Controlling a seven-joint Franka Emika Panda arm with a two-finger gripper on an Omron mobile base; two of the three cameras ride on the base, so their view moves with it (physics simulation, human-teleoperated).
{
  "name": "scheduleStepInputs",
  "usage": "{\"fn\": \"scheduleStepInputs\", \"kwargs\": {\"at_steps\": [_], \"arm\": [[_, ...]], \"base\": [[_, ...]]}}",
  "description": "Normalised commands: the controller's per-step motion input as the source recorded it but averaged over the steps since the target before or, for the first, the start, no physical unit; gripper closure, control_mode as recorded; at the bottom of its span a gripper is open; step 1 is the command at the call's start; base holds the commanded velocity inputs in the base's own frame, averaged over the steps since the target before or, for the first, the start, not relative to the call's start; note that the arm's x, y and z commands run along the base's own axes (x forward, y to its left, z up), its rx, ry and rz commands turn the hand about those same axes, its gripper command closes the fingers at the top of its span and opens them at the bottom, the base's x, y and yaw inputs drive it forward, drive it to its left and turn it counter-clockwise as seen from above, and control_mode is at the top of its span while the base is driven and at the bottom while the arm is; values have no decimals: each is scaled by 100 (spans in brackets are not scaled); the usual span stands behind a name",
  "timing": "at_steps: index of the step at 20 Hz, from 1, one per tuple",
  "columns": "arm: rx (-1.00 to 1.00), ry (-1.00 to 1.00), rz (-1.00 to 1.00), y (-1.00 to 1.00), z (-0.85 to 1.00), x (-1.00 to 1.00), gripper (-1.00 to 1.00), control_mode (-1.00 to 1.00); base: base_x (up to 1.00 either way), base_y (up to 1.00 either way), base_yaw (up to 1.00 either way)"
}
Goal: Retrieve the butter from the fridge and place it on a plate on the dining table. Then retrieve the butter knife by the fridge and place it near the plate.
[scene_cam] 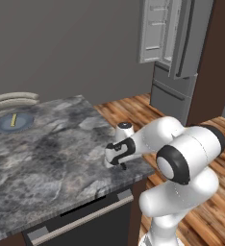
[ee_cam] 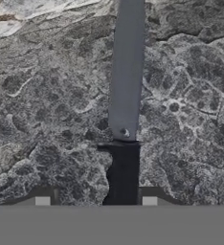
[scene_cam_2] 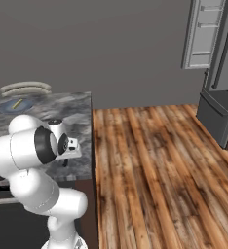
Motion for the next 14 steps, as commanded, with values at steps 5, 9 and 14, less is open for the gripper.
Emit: {"fn": "scheduleStepInputs", "kwargs": {"at_steps": [5, 9, 14], "arm": [[0, 0, -2, 0, -2, 0, 100, -100], [0, 5, -9, 0, 6, 0, 100, -100], [1, 3, -6, -5, 63, -3, 100, -100]], "base": [[0, 0, 0], [0, 0, 0], [0, 0, 0]]}}
